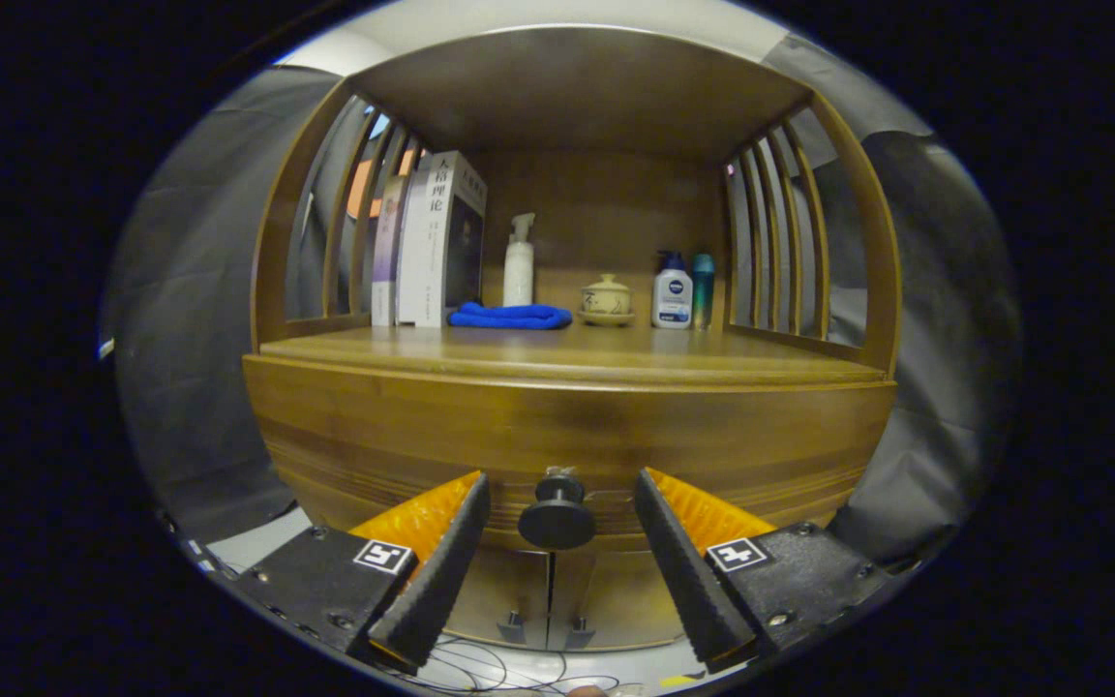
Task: Pull open the drawer, take out the items inside it, and place them on the countertop above the cabinet.
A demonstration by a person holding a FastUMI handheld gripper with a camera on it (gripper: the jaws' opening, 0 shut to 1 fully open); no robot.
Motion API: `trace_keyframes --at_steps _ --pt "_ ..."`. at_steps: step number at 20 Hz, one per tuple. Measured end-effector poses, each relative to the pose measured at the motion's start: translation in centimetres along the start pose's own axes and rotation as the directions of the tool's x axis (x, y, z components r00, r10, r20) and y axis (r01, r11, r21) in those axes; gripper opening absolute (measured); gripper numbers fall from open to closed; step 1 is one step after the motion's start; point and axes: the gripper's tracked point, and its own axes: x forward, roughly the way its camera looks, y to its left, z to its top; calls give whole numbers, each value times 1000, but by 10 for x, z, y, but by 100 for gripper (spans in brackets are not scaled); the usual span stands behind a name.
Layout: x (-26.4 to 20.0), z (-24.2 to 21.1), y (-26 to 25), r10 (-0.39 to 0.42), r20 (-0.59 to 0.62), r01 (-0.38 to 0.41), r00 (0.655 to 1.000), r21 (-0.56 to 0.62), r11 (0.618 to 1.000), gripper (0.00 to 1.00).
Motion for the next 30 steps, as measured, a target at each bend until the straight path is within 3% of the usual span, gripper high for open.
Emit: trace_keyframes --at_steps 4,11,19,30 --pt "12 -14 2 6 -64 -3 998 49 999 71" --pt "14 -15 2 26 -61 -23 998 50 998 43" --pt "9 -17 3 24 -77 -20 997 49 999 37" --pt "-50 -30 4 47 -64 -43 997 68 997 35"
